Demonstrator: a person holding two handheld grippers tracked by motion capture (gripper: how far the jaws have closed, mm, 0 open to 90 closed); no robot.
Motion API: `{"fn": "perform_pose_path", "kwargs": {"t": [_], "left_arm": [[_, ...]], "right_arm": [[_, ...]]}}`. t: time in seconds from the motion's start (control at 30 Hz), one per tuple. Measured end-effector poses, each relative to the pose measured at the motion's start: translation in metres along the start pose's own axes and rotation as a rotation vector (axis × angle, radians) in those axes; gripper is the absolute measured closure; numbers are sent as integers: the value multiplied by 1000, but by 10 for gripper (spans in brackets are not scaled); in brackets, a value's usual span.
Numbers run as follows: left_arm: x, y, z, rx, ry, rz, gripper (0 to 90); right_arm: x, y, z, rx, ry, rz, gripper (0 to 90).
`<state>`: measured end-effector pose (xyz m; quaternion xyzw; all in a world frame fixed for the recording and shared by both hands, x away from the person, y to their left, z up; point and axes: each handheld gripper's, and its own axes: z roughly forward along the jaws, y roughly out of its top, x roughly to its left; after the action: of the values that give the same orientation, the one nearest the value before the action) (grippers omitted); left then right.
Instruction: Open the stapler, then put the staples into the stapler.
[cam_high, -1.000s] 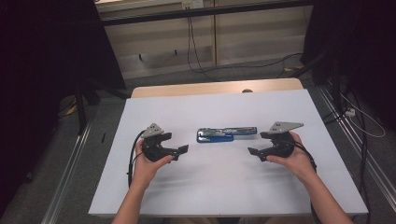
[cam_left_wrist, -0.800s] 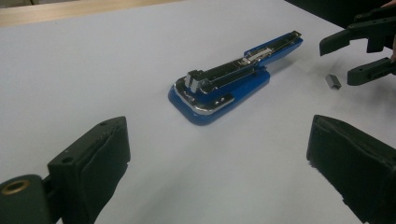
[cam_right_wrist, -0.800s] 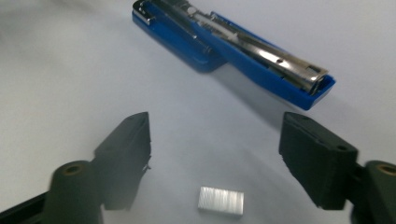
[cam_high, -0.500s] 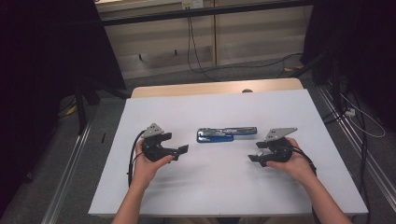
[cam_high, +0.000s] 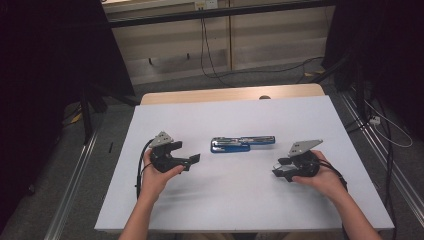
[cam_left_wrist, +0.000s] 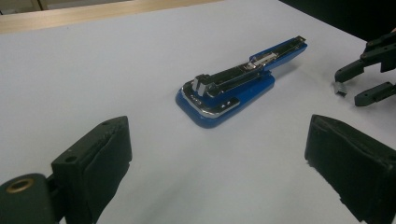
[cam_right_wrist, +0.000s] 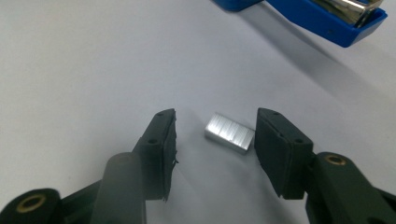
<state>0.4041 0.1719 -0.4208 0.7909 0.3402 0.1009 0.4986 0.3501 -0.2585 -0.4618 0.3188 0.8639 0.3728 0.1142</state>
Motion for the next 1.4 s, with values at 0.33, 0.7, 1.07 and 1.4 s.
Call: {"fn": "perform_pose_path", "kwargs": {"t": [0.33,0.7,1.07,1.4], "left_arm": [[0,0,1,7,2,5,76],[1,-1,1,10,4,7,76],[2,1,-1,3,8,4,77],[4,2,-6,-3,17,5,77]], "right_arm": [[5,-2,-6,19,-9,-57,614],[3,0,-1,6,23,-24,723],[1,-1,1,-16,20,5,794],[3,2,-2,-23,20,-3,795]]}}
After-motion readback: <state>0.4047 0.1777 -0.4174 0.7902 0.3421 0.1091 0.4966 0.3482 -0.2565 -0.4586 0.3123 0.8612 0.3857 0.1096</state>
